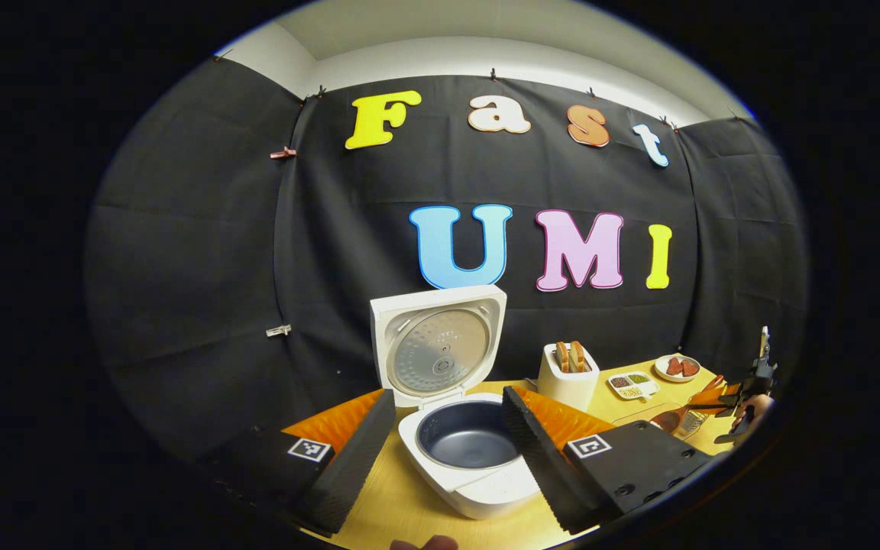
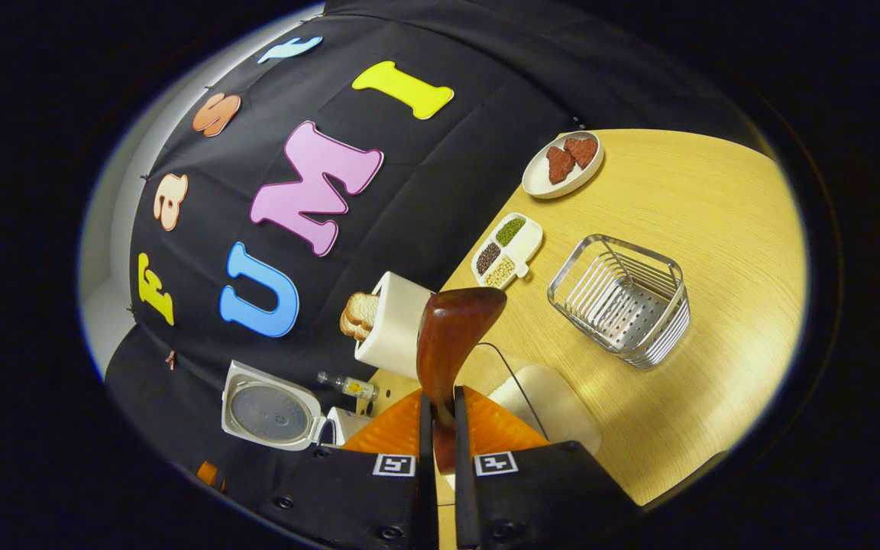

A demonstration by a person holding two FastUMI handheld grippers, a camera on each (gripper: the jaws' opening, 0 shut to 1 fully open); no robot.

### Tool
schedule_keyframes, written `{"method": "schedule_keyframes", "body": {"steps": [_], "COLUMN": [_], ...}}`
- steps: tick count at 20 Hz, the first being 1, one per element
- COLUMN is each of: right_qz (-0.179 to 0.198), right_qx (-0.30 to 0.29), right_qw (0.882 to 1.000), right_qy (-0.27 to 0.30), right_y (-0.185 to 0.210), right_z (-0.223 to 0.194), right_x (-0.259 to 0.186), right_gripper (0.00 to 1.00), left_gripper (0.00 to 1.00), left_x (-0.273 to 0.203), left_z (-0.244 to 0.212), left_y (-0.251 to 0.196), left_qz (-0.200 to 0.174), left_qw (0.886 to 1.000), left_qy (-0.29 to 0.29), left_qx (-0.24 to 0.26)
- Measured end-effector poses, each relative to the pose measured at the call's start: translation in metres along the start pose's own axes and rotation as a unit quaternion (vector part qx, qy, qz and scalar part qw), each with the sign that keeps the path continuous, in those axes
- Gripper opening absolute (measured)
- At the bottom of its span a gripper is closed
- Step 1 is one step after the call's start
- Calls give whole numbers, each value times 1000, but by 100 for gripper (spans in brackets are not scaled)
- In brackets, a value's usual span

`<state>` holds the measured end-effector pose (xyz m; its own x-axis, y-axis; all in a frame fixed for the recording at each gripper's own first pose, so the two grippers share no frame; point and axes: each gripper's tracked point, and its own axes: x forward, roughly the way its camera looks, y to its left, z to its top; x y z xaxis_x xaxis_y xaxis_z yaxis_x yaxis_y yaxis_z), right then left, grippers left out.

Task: Close the left gripper, press the button to open the rice cooker; take a wooden spoon from the chopstick holder with the right hand, scoop a spoonful of rice and pour it into the rice cooker, then put the wooden spoon back into the chopstick holder.

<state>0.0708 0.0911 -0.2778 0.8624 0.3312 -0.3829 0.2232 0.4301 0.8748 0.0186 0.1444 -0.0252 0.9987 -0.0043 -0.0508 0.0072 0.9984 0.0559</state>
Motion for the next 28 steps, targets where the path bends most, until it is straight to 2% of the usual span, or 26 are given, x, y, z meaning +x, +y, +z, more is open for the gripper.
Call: {"method": "schedule_keyframes", "body": {"steps": [10,13,20,28], "right_qz": [25,43,89,154], "right_qx": [29,44,49,23], "right_qw": [999,998,995,987], "right_qy": [-24,-29,-13,43], "right_y": [24,44,119,235], "right_z": [20,24,13,-49], "right_x": [-20,-26,-21,15], "right_gripper": [13,13,13,13], "left_gripper": [97,96,97,97], "left_x": [-9,-13,-19,-27], "left_z": [-7,-10,-15,-13], "left_y": [3,6,14,32], "left_qz": [-3,1,3,22], "left_qw": [1000,1000,1000,1000], "left_qy": [4,6,7,0], "left_qx": [-5,-2,-13,-3]}}
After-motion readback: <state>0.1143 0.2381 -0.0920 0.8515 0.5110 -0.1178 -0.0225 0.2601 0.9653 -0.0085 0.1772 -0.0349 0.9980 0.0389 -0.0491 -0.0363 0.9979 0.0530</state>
